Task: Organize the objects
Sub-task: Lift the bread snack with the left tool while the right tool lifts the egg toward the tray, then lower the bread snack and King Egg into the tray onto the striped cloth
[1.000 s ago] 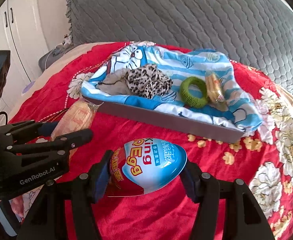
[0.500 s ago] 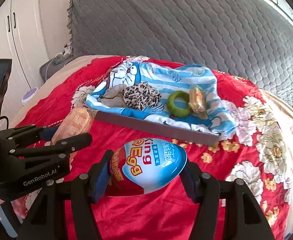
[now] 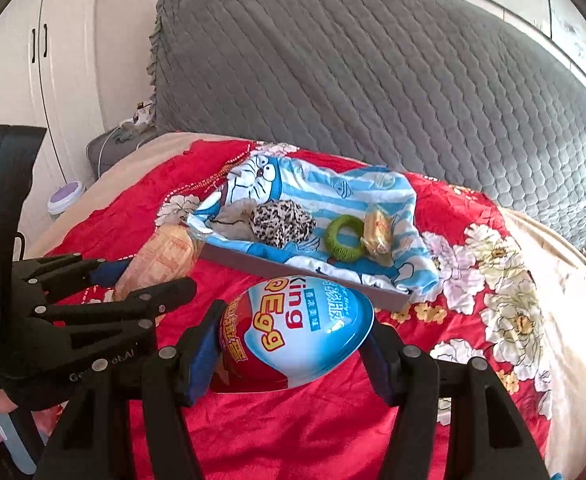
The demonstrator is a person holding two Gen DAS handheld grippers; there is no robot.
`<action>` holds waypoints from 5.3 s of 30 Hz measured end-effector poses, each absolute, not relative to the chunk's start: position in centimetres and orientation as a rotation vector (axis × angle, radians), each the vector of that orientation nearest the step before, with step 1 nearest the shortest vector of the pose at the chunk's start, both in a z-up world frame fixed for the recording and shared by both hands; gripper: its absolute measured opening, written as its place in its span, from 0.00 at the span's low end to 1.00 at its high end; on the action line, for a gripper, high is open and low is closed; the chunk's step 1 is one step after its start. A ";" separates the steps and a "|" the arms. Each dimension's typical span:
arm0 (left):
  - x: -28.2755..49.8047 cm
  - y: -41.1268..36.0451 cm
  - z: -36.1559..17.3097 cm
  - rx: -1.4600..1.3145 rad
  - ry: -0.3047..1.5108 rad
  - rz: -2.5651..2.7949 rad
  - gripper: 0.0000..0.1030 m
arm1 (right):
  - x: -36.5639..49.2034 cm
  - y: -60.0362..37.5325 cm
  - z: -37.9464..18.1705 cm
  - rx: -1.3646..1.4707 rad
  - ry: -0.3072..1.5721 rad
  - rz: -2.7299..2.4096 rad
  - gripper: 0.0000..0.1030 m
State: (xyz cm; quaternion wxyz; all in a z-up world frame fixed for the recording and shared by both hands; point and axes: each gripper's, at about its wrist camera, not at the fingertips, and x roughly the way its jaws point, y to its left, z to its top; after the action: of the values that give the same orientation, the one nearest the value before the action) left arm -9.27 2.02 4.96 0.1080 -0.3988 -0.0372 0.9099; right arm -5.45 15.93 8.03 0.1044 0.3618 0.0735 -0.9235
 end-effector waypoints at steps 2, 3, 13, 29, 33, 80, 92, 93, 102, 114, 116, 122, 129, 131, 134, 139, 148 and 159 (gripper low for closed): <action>-9.0 2.0 5.5 -1.161 -0.110 2.685 0.43 | -5.1 15.9 8.5 1.050 0.220 -2.729 0.60; -8.9 2.1 5.6 -1.157 -0.110 2.687 0.43 | -4.9 15.9 8.7 1.046 0.224 -2.728 0.60; -7.9 2.8 7.4 -1.106 -0.068 2.711 0.43 | -3.7 16.1 11.0 0.958 0.228 -2.759 0.60; -7.3 4.2 9.9 -1.053 -0.009 2.729 0.43 | -2.6 17.0 13.8 0.835 0.228 -2.806 0.60; -7.7 4.5 10.8 -1.035 0.015 2.739 0.43 | -2.4 17.2 14.6 0.797 0.220 -2.815 0.60; -13.6 4.8 9.7 -1.029 -0.005 2.769 0.43 | -10.0 19.8 12.2 0.776 0.139 -2.925 0.60; -15.6 4.9 8.4 -1.040 -0.002 2.794 0.43 | -12.6 19.8 11.8 0.728 0.147 -2.936 0.60; -15.7 5.0 8.3 -1.040 0.000 2.796 0.43 | -12.9 19.7 11.7 0.729 0.149 -2.935 0.60; -16.8 5.4 7.9 -1.031 0.021 2.806 0.43 | -14.3 19.3 10.6 0.727 0.178 -2.955 0.60; -18.7 6.0 6.7 -1.042 0.029 2.804 0.43 | -15.7 19.6 9.4 0.743 0.174 -2.960 0.60; -18.8 6.0 6.6 -1.043 0.035 2.803 0.43 | -16.0 19.8 9.2 0.741 0.167 -2.963 0.60; -20.0 6.2 5.5 -1.056 0.029 2.801 0.43 | -16.7 20.5 8.7 0.737 0.150 -2.974 0.60; -21.7 5.8 4.6 -1.063 0.010 2.807 0.43 | -17.5 21.2 8.3 0.710 0.144 -2.998 0.60; -22.0 5.7 4.5 -1.056 0.025 2.813 0.43 | -17.8 21.4 8.3 0.699 0.140 -3.005 0.60; -22.8 5.4 4.6 -1.043 0.025 2.824 0.43 | -18.2 21.3 8.4 0.668 0.139 -3.012 0.60; -24.7 5.1 4.7 -1.021 0.031 2.844 0.43 | -19.7 21.0 8.3 0.633 0.148 -3.022 0.60; -30.1 4.2 1.9 -1.122 -0.053 2.807 0.43 | -26.5 19.8 4.1 0.830 0.234 -2.965 0.60; -33.5 4.5 -1.7 -1.220 -0.043 2.776 0.43 | -30.1 18.8 -0.9 0.996 0.264 -2.886 0.60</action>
State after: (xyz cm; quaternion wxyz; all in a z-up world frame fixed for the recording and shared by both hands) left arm -33.54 4.53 -1.65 0.0542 -0.4017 -0.0143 0.9140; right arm -30.08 18.85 -0.92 0.0387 0.3247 0.0862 -0.9411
